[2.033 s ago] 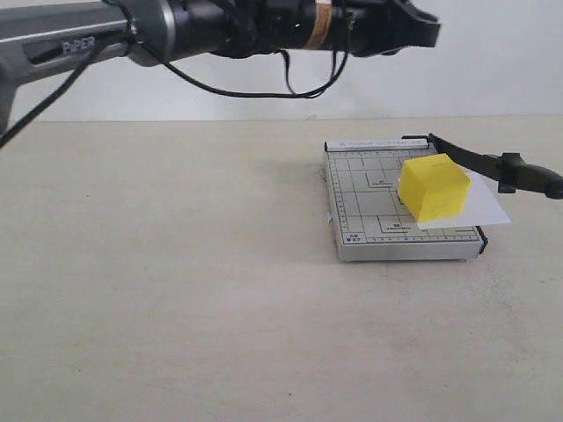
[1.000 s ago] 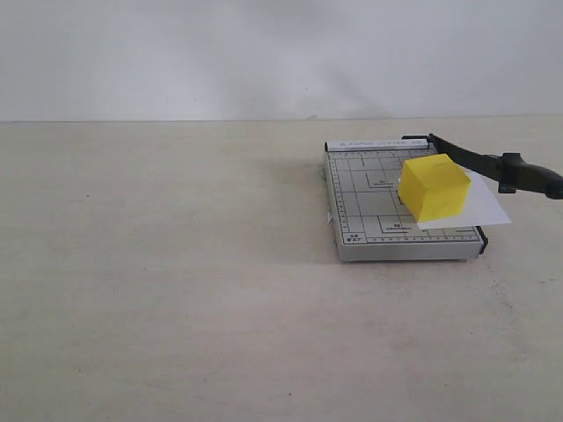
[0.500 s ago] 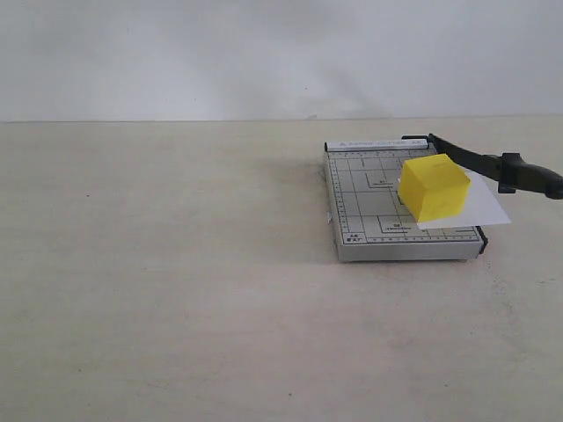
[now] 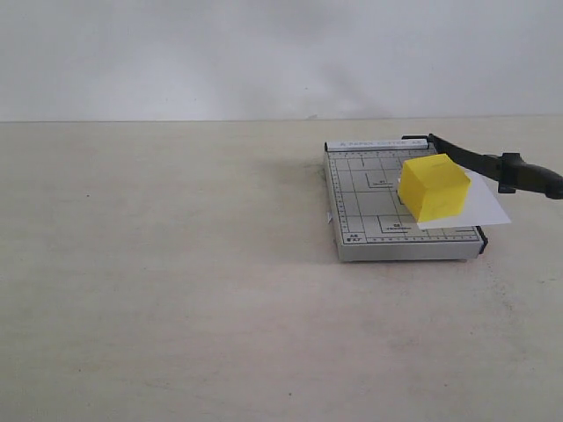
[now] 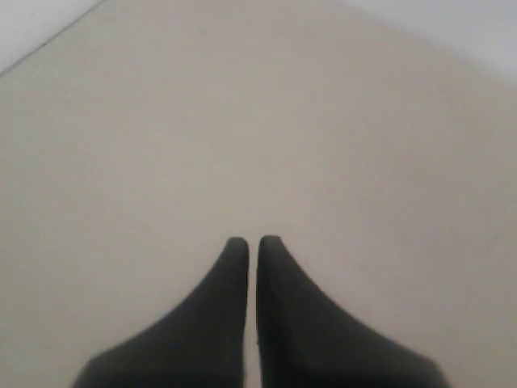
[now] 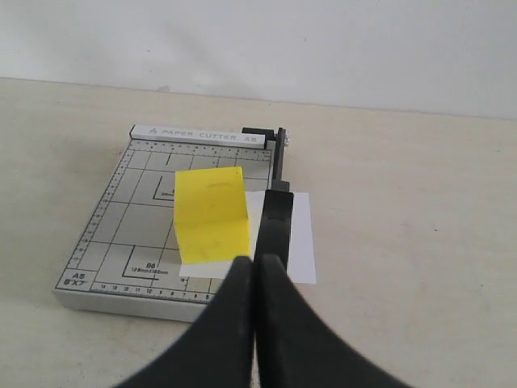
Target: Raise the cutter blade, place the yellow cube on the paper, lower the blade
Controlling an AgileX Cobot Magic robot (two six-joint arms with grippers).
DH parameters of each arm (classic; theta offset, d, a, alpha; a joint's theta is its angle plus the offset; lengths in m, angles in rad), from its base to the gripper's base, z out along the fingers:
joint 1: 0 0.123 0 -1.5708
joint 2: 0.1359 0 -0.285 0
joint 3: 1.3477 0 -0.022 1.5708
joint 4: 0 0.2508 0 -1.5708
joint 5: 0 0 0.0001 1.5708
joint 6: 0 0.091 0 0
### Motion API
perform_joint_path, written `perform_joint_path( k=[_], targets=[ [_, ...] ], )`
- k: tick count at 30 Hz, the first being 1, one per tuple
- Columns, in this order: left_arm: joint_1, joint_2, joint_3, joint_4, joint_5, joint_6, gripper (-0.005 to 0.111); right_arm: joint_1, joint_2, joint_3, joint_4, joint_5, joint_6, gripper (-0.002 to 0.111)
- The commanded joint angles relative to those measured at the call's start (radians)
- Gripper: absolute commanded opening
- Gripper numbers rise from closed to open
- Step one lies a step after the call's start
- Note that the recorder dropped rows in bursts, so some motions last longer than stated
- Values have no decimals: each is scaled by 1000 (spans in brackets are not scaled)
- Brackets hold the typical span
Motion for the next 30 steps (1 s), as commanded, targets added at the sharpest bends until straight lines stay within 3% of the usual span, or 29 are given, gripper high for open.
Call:
perform_joint_path(
  k=[1, 4, 8, 12, 15, 18, 24, 30],
  targets=[
    [-60, -77, 3, -489, 0, -27, 4, 0, -3, -6, -2, -4, -12, 0],
    [-87, -159, 9, -498, 56, -29, 4, 0, -3, -6, -2, -13, -37, 0],
    [-164, -316, 89, -329, 180, -24, 4, 0, -3, -6, -9, -16, -105, 3],
    [-225, -478, 221, -233, 199, -24, 4, 0, -3, -6, -9, -16, -105, 27],
    [-227, -568, 318, -191, 199, -17, 4, 0, -3, -6, -9, -16, -105, 46],
    [-230, -628, 396, -142, 196, -17, 4, 0, -1, -6, -6, -28, -101, 56],
    [-341, -662, 505, -115, 196, -17, 4, 0, 63, -6, -2, -97, -96, 59],
    [-364, -662, 505, -8, 138, 41, 4, 0, 159, -6, 1, -101, -84, 59]
  ],
)
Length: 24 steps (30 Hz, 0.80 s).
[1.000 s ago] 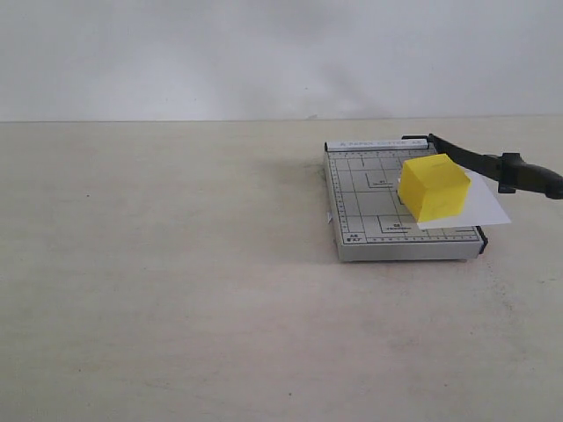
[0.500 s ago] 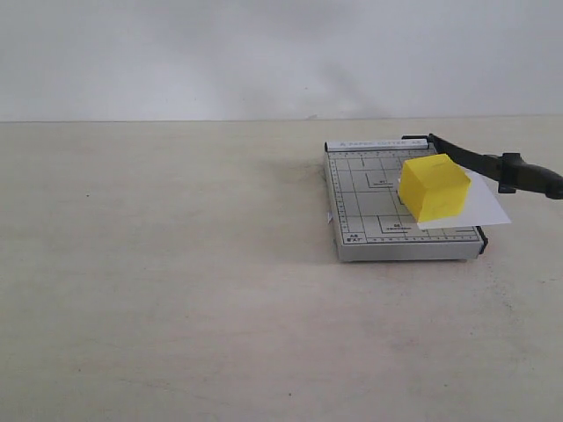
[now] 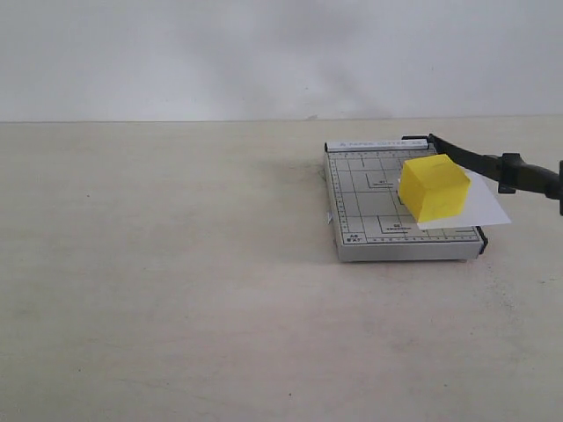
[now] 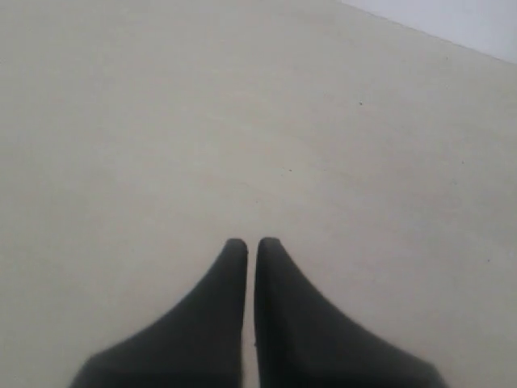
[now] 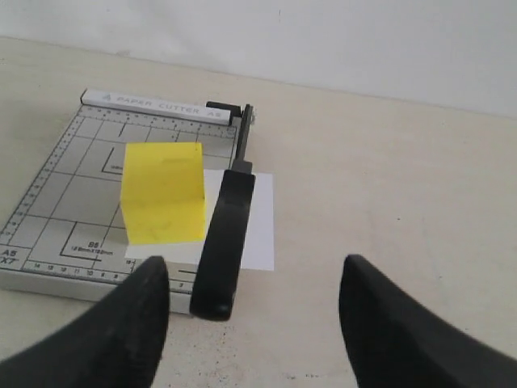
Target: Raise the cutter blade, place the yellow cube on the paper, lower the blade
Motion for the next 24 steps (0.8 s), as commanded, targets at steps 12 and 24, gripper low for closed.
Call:
perform_joint_path(
  k=[12, 24],
  targets=[
    [-9, -4, 3, 99, -244, 44, 4, 0, 51, -5, 41, 34, 30, 59],
    [-23, -199, 3, 99, -238, 44, 4, 0, 51, -5, 41, 34, 30, 59]
  ],
)
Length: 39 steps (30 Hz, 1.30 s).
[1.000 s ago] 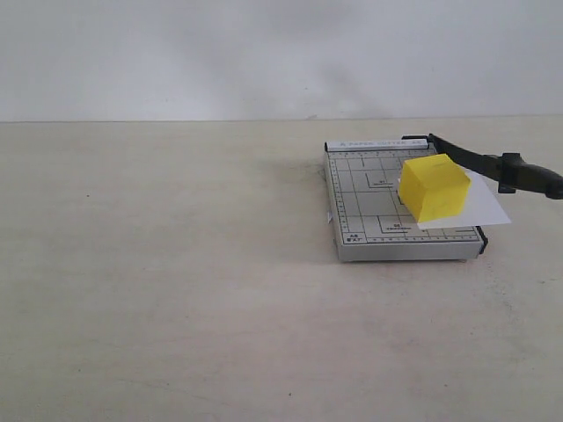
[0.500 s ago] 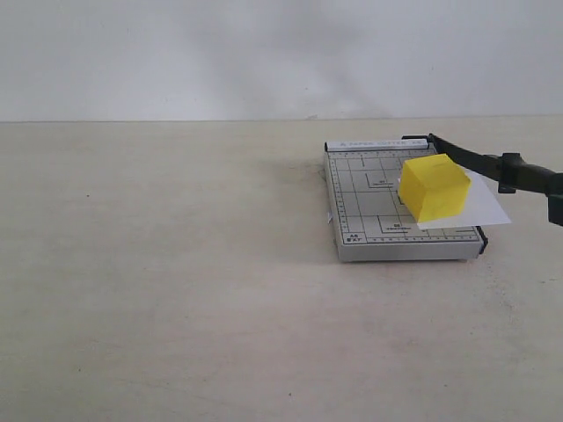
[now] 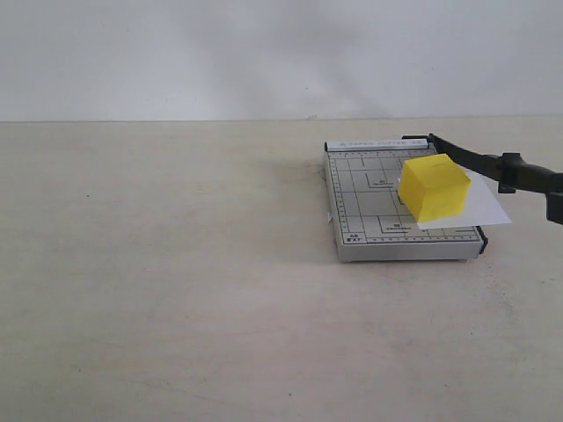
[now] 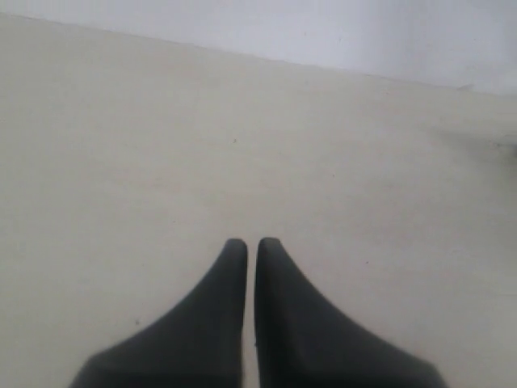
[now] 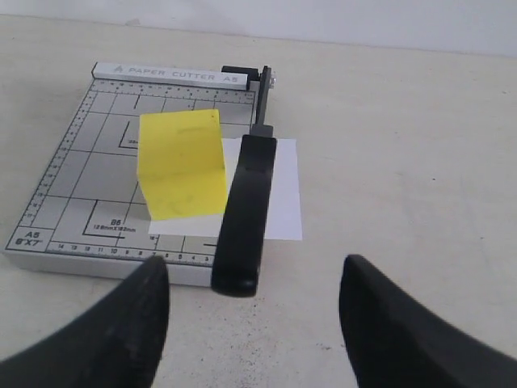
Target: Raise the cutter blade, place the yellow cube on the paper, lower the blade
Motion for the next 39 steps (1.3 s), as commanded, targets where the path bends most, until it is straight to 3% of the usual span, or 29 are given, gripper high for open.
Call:
perform_joint_path(
  k=[1, 8, 21, 39],
  targets=[
    [-11, -196, 3, 0, 3, 4, 4, 0, 2, -5, 1, 3, -2, 59],
    [-9, -545, 3, 0, -1, 4, 4, 0, 10, -5, 12, 15, -2, 59],
    [-9, -545, 3, 0, -10, 4, 4, 0, 171, -13, 47, -59, -2, 59],
    [-9, -545, 3, 0, -12, 4, 4, 0, 173, -45, 50, -48, -2, 59]
  ],
)
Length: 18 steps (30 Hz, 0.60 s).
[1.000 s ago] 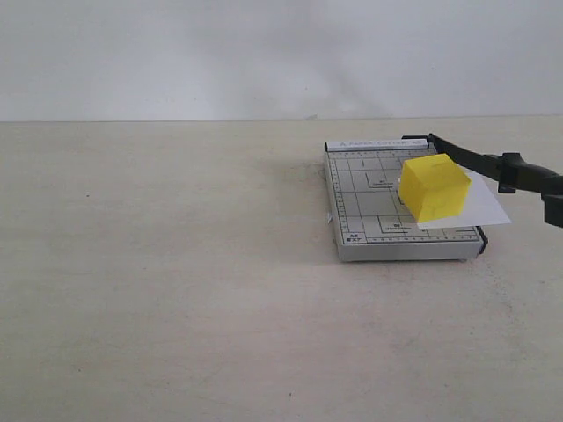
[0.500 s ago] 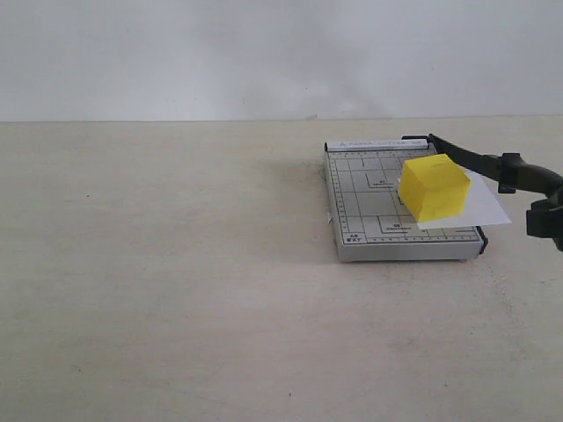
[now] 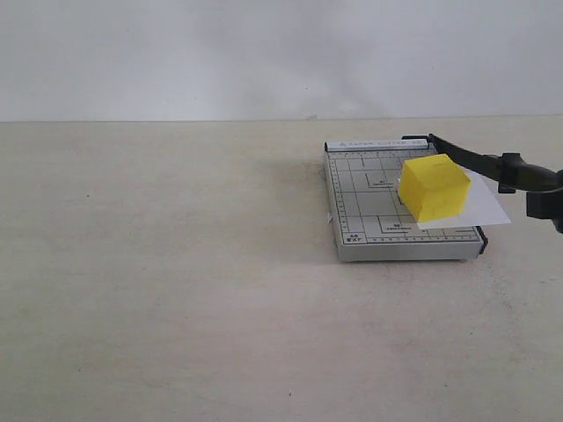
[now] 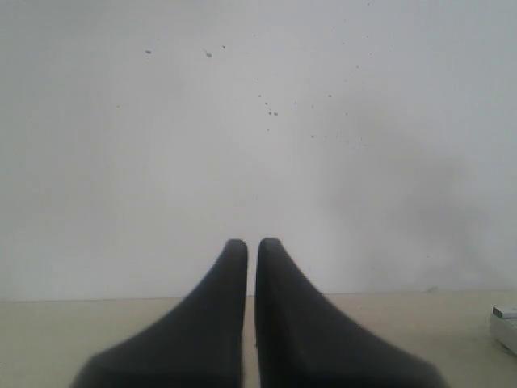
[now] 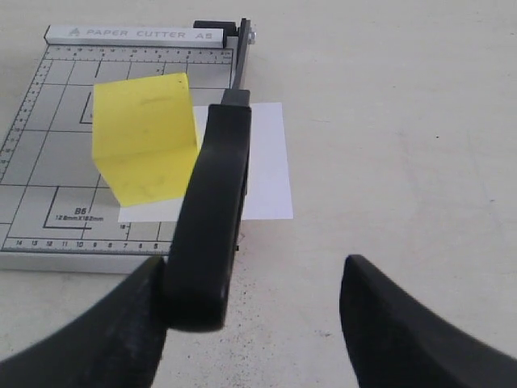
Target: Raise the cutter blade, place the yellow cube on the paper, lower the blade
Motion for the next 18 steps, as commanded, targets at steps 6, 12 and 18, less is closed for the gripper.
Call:
perform_joint_path(
  k=[6, 12, 18],
  targets=[
    [-3, -4, 3, -37, 57, 1, 4, 0, 1, -6, 6, 2, -4, 59],
    [-3, -4, 3, -690, 234, 1, 4, 0, 1, -6, 6, -3, -4, 59],
    [-3, -4, 3, -979, 471, 3, 4, 0, 1, -6, 6, -19, -4, 59]
  ],
)
